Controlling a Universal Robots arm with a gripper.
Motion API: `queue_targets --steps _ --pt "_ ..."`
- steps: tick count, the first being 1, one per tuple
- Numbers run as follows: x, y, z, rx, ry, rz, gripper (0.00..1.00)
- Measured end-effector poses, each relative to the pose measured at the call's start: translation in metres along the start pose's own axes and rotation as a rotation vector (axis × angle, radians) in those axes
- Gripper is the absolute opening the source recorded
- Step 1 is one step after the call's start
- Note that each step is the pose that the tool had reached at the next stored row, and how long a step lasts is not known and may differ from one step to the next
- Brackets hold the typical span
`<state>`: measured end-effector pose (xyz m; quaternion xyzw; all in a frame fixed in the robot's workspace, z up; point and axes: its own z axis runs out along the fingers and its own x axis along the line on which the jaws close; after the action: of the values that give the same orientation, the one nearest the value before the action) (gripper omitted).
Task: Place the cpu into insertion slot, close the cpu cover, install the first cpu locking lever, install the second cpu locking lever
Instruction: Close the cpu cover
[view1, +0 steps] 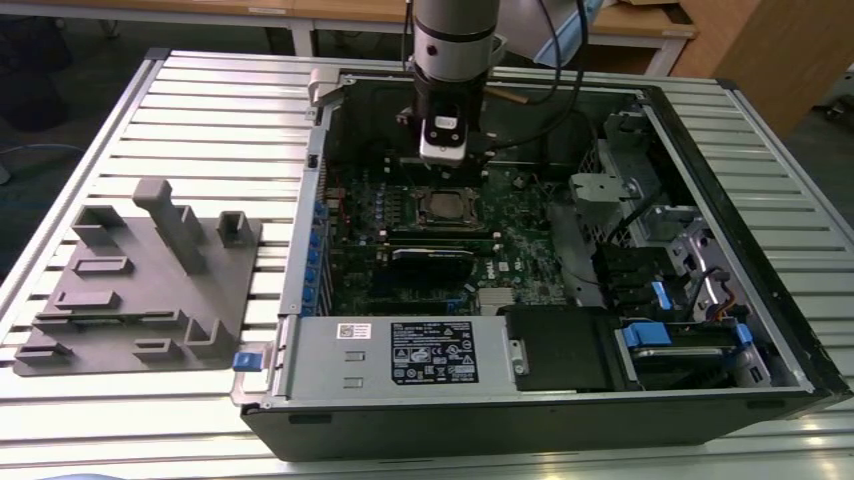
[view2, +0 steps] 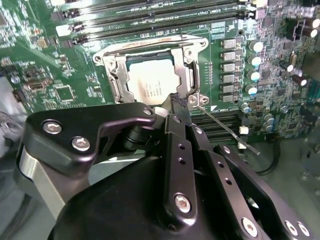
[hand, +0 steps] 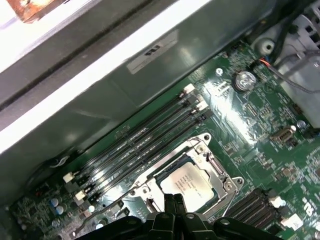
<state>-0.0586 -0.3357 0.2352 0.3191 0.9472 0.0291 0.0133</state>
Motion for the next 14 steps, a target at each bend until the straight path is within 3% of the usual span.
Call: queue_targets --steps 3,7,12,14 --pt "0.0000 -0.0001 0.0001 0.0021 0.0018 -0.054 0.11" --pt "-0.0001 -0.0001 0.0002 0.0146 -0.0018 -0.112 0.11" --pt "0.0000 -0.0001 0.0005 0.0181 0.0002 -0.198 0.11" --pt "0.0000 -0.0001 0.0005 0.0190 0.0003 -0.214 0.11"
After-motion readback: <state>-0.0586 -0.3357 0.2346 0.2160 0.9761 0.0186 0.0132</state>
